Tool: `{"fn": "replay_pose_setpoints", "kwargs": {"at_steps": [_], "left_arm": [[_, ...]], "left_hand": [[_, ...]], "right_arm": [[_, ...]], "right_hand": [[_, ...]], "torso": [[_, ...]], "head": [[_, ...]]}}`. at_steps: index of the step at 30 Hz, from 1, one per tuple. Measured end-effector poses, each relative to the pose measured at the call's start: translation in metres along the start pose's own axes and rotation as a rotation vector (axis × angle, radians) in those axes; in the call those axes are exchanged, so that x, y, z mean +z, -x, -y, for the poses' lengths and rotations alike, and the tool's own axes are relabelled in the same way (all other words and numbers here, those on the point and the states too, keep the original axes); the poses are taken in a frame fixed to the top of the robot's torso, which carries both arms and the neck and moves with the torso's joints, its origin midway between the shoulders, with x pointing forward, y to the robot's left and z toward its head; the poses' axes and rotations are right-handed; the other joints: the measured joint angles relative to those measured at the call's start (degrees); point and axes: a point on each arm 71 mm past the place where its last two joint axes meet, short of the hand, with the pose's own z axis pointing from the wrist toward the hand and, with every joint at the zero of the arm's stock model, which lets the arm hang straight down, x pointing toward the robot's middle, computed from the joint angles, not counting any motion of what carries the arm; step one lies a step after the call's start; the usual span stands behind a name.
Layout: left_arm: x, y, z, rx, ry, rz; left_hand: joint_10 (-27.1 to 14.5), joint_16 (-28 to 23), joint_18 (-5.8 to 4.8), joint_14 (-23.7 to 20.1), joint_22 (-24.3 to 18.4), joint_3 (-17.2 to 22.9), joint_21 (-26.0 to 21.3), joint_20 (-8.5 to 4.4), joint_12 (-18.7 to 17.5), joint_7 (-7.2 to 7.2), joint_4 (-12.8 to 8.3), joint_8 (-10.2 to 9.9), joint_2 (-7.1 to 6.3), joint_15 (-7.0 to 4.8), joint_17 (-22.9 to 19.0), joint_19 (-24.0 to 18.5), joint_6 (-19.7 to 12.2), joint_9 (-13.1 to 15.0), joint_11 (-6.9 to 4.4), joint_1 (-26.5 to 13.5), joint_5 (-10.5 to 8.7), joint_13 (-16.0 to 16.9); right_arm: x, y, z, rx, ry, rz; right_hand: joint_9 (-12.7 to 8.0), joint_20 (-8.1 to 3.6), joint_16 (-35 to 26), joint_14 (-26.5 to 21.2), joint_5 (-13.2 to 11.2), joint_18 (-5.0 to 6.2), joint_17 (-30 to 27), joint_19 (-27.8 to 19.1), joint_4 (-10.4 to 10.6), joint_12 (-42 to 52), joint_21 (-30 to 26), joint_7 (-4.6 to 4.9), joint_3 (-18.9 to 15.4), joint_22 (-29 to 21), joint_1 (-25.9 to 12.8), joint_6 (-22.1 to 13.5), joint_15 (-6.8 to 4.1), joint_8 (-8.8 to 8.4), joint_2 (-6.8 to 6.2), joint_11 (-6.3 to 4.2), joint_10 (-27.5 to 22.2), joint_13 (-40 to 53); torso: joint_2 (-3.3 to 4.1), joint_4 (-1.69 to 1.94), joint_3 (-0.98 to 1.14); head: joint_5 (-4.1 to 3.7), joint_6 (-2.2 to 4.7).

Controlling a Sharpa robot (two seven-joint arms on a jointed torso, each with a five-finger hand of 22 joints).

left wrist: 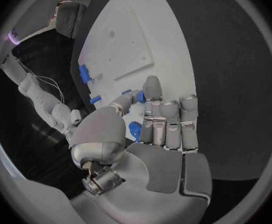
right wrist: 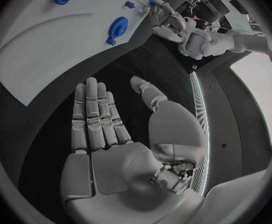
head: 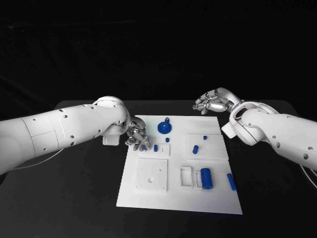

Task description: Assemble the parts on the task board

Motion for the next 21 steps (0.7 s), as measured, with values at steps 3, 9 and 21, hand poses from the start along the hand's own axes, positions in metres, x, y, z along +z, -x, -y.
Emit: {"fn": "replay_pose_setpoints", "kwargs": {"at_steps": [3, 9, 21], "left_arm": [[0.0007, 0.0, 0.0006, -0.005, 0.0, 0.01], [0.0013, 0.0007, 0.0006, -0.013, 0.002, 0.022], [0.0009, 0.0008, 0.0001, -0.013, 0.005, 0.016]], "left_hand": [[0.69, 0.23, -0.02, 0.22, -0.13, 1.26, 0.0, -0.19, 0.0, -0.16, -0.44, -0.31, -0.05, -0.21, 0.0, 0.61, 0.68, 0.17, -0.23, -0.75, -0.44, -0.17], [0.84, 0.23, -0.02, 0.34, -0.19, 2.36, 0.0, -0.19, 0.0, -0.37, -1.33, -0.67, -0.41, -0.31, 0.0, 0.61, 0.89, -0.06, -0.36, -1.48, -0.88, -0.33], [1.21, 0.23, -0.01, 0.55, -0.19, 2.91, 0.0, -0.19, 0.0, -0.38, -1.88, -1.22, -0.7, -0.3, 0.0, 0.61, 1.3, -0.31, -0.35, -1.77, -1.45, -0.57]], "right_arm": [[-0.0002, -0.0014, -0.0017, 0.002, 0.004, -0.004], [-0.0005, -0.0023, -0.0028, 0.003, 0.007, -0.007], [-0.0006, -0.0018, -0.0022, 0.002, 0.005, -0.006]], "right_hand": [[0.0, 0.0, 0.0, 0.0, 0.23, 0.0, 0.05, 0.0, 0.0, 0.0, 0.0, -0.01, 0.0, 0.0, 0.0, 0.01, 0.0, 0.0, 0.0, 0.0, 0.0, 0.0], [0.0, 0.0, 0.0, 0.0, 0.23, 0.0, 0.05, 0.0, 0.0, 0.0, 0.0, -0.02, 0.0, 0.0, 0.0, 0.02, 0.0, 0.0, 0.0, 0.0, 0.0, 0.0], [0.01, 0.0, 0.0, 0.0, 0.23, 0.0, 0.04, 0.0, 0.0, 0.0, 0.0, -0.04, 0.0, 0.05, 0.0, 0.04, 0.0, 0.0, 0.0, 0.0, 0.0, -0.06]], "torso": [[-0.01, -0.01, 0.02], [-0.01, -0.02, 0.07], [-0.02, -0.04, 0.07]], "head": [[-0.02, 0.01], [-0.04, 0.08], [0.02, -0.01]]}}
